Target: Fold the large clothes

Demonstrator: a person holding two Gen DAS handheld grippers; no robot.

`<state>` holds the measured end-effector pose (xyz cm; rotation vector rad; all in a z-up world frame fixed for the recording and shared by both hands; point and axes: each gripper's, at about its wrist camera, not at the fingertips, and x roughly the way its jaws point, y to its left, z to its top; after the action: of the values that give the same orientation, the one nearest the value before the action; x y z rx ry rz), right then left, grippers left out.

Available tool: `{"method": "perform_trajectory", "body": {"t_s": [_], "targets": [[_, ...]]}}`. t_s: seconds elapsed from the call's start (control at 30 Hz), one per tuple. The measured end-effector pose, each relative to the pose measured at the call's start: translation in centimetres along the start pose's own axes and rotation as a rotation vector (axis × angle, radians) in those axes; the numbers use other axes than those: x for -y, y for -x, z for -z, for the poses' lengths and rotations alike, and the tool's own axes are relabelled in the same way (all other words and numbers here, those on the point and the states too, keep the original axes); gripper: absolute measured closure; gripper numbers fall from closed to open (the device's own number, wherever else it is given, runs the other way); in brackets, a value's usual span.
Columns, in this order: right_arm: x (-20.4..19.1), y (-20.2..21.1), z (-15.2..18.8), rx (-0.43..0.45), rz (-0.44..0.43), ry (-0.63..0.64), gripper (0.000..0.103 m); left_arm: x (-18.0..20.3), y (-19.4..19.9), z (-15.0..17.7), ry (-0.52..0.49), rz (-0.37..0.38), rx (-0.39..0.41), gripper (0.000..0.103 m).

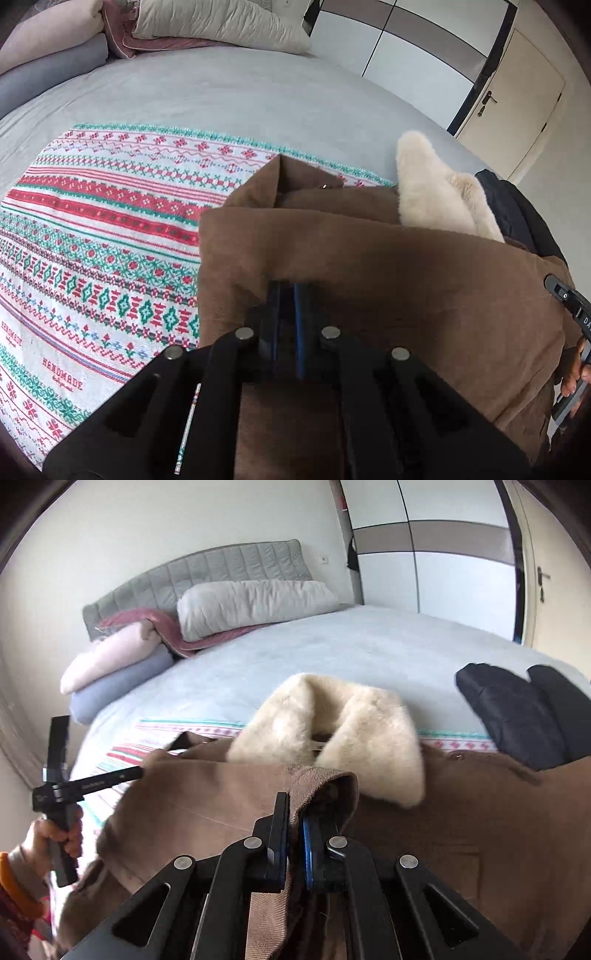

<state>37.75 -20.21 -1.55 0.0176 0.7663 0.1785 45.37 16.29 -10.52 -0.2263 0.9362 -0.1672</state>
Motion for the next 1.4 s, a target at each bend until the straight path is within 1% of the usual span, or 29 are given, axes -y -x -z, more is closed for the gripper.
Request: {"method": "perform_trajectory", "body": {"t_s": [0.03, 0.07, 0.1, 0.13, 0.17, 0.2, 0.3, 0.37, 0.4, 0.43, 0.47, 0.5, 0.53, 0.57, 0.6, 0.63, 0.67, 0.7, 0.73, 0.77, 0.8, 0.87, 0.9, 0.93, 1.03, 1.13, 1.27, 1.33, 1.4], "targets": [[0.6, -2.0, 0.4, -0.057, 0.023, -0.004, 0.097, -0.2, -1.1, 0.8, -0.003, 0.003, -0.003, 0.097], [1.2, -4.2, 1.2, -0.120, 0.031, -0.010, 0.097, -0.2, -1.2, 1.2, -0.002, 0.008, 0.030, 0.097], [1.7, -6.2, 2.1, -0.175, 0.041, -0.013, 0.097, -0.1, -1.0, 1.2, -0.001, 0.005, 0.036, 0.097], [2.0, -7.5, 3.0, -0.195, 0.039, -0.013, 0.094, 0.1, -0.9, 1.1, -0.004, 0.001, 0.034, 0.097], [2.2, -7.7, 3.4, -0.166, 0.032, -0.019, 0.094, 0.2, -0.7, 1.0, -0.009, -0.004, 0.031, 0.097], [2.5, -7.5, 3.4, -0.148, 0.018, -0.040, 0.090, 0.3, -0.3, 0.8, -0.010, -0.012, 0.026, 0.097], [3.9, -6.0, 3.1, -0.152, -0.021, -0.140, 0.077, 0.8, 2.3, 0.8, -0.018, -0.023, 0.029, 0.095], [3.8, -4.2, 3.0, -0.134, -0.035, -0.142, 0.075, 1.8, 4.8, 1.5, -0.051, 0.006, 0.052, 0.093], [3.2, -3.0, 3.1, -0.118, -0.048, -0.123, 0.074, 2.5, 5.9, 2.1, -0.073, 0.029, 0.059, 0.088], [2.6, -2.2, 3.3, -0.106, -0.065, -0.100, 0.069, 3.2, 6.7, 2.8, -0.098, 0.047, 0.063, 0.085], [1.8, -1.4, 3.6, -0.096, -0.081, -0.078, 0.065, 3.8, 7.1, 3.6, -0.127, 0.056, 0.060, 0.076], [1.0, -0.8, 4.1, -0.096, -0.098, -0.057, 0.059, 4.2, 7.2, 4.6, -0.157, 0.051, 0.049, 0.068], [0.4, -0.8, 4.6, -0.107, -0.112, -0.037, 0.057, 4.3, 6.6, 5.7, -0.178, 0.032, 0.027, 0.066], [-0.2, -1.1, 5.4, -0.127, -0.110, -0.015, 0.056, 4.1, 5.5, 6.7, -0.188, 0.007, -0.012, 0.065], [-0.9, -1.8, 6.3, -0.151, -0.079, 0.009, 0.056, 3.4, 4.7, 7.6, -0.189, -0.008, -0.030, 0.065], [-0.9, -2.8, 7.3, -0.183, -0.035, 0.027, 0.057, 3.2, 5.0, 8.5, -0.177, -0.002, 0.001, 0.065], [-1.0, -3.4, 8.2, -0.193, -0.012, 0.036, 0.058, 3.6, 5.6, 8.7, -0.170, -0.023, 0.021, 0.065], [-1.0, -3.1, 8.5, -0.174, 0.008, 0.041, 0.058, 4.1, 6.2, 8.6, -0.160, -0.057, 0.017, 0.065], [-1.2, -2.7, 8.4, -0.184, 0.050, 0.046, 0.058, 4.6, 6.8, 8.4, -0.143, -0.088, 0.010, 0.064], [-1.4, -2.1, 8.1, -0.196, 0.079, 0.040, 0.057, 5.1, 7.7, 8.3, -0.125, -0.105, 0.006, 0.056], [-1.3, -1.1, 7.9, -0.200, 0.076, 0.029, 0.056, 5.7, 8.7, 8.2, -0.111, -0.103, 0.005, 0.040], [-0.9, 1.0, 7.5, -0.205, 0.025, 0.002, 0.054, 6.7, 11.3, 8.5, -0.091, -0.099, 0.040, 0.028], [-0.5, 2.2, 7.3, -0.207, 0.010, -0.010, 0.049, 7.3, 12.6, 8.8, -0.091, -0.100, 0.054, 0.023], [-0.1, 3.5, 7.3, -0.207, 0.005, -0.016, 0.041, 7.7, 13.6, 9.2, -0.091, -0.108, 0.059, 0.021], [1.1, 7.6, 7.2, -0.174, 0.023, -0.021, 0.034, 9.1, 16.6, 10.6, -0.110, -0.120, 0.033, 0.020], [2.5, 11.6, 7.7, -0.146, 0.030, -0.045, 0.028, 10.2, 18.9, 12.3, -0.121, -0.098, -0.006, 0.019], [4.9, 15.2, 8.7, -0.146, 0.048, -0.085, 0.025, 11.3, 21.4, 15.1, -0.090, -0.047, -0.042, 0.012], [6.3, 16.7, 9.3, -0.151, 0.056, -0.110, 0.025, 11.8, 22.1, 16.3, -0.086, -0.022, -0.055, 0.011], [7.9, 18.0, 10.1, -0.150, 0.060, -0.142, 0.025, 12.3, 22.4, 17.2, -0.088, -0.018, -0.064, 0.010]]}}
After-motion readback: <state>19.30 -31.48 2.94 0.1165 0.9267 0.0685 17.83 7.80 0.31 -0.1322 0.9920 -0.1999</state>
